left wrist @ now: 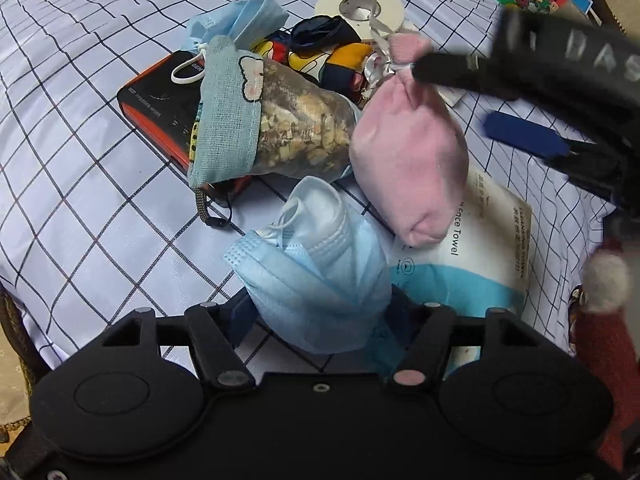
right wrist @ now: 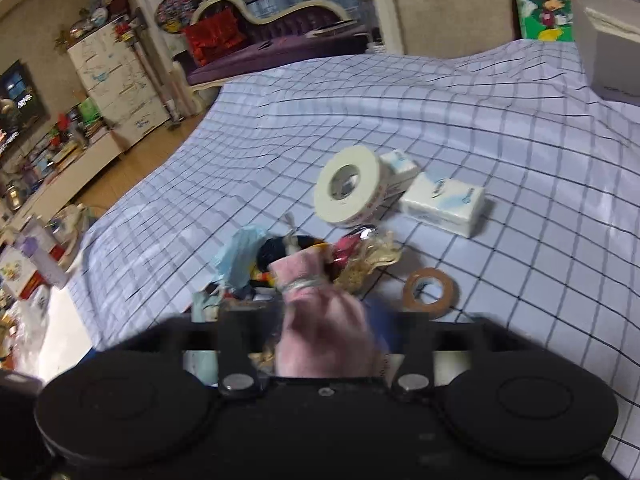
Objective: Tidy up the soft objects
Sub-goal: 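Close the left tool on the blue face mask while the right tool holds the pink pouch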
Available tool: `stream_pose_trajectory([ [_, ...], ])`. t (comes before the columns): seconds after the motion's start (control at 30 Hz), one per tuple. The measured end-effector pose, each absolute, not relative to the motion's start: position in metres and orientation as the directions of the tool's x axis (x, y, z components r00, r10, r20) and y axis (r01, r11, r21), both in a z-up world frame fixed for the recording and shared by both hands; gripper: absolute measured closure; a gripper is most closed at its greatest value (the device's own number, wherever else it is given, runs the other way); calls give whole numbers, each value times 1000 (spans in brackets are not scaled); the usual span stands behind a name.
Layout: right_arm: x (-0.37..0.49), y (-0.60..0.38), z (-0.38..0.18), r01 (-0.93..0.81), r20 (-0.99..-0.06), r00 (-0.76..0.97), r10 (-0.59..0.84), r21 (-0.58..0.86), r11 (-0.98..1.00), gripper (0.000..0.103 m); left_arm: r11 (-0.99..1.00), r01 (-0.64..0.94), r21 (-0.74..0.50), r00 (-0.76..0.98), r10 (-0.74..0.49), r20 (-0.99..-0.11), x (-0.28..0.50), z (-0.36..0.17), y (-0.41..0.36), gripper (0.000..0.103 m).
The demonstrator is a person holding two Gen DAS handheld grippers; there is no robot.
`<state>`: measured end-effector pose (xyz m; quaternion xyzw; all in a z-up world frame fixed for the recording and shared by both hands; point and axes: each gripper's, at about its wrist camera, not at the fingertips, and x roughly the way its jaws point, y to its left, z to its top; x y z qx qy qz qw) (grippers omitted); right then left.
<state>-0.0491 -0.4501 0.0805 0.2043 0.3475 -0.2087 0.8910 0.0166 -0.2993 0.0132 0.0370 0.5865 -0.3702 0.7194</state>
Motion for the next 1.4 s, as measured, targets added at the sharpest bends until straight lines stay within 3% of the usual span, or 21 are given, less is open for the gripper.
stream_pose_trajectory([
  [0.13,-46,-452,80,512,-695,675,-247,200,835,23,727,584,-361,62,-483,-873,17,16,-306,23],
  [0.2,-42,-454,76,500,-700,679,-221,221,838,14,728,581,-364,66,-488,-870,19,17,-306,23],
  [0.33,-33,-445,65,491,-731,645,-222,174,854,14,735,582,-347,73,-473,-878,17,16,-307,23],
  [0.47,-29,-432,63,457,-737,639,-222,131,880,34,758,570,-318,103,-449,-888,18,15,-300,23],
  [0.7,-27,-408,65,352,-767,626,-140,118,928,34,806,520,-283,122,-398,-909,26,13,-279,23],
  [0.83,-29,-401,69,289,-764,643,-56,175,941,32,827,508,-241,135,-353,-926,27,9,-266,23],
  [0.9,-34,-413,72,312,-742,670,-24,252,916,25,834,503,-227,137,-336,-932,27,7,-261,23],
  [1.0,-43,-437,76,396,-726,687,-45,322,860,24,839,500,-215,145,-325,-934,24,4,-254,23],
  [1.13,-51,-457,74,463,-740,669,-75,336,820,19,839,510,-187,165,-309,-936,18,6,-250,22],
  [1.27,-50,-455,71,415,-751,660,-21,341,844,12,830,522,-196,160,-321,-933,15,8,-251,22],
  [1.4,-41,-439,64,387,-777,629,-32,277,879,12,830,520,-200,157,-323,-933,18,7,-252,21],
])
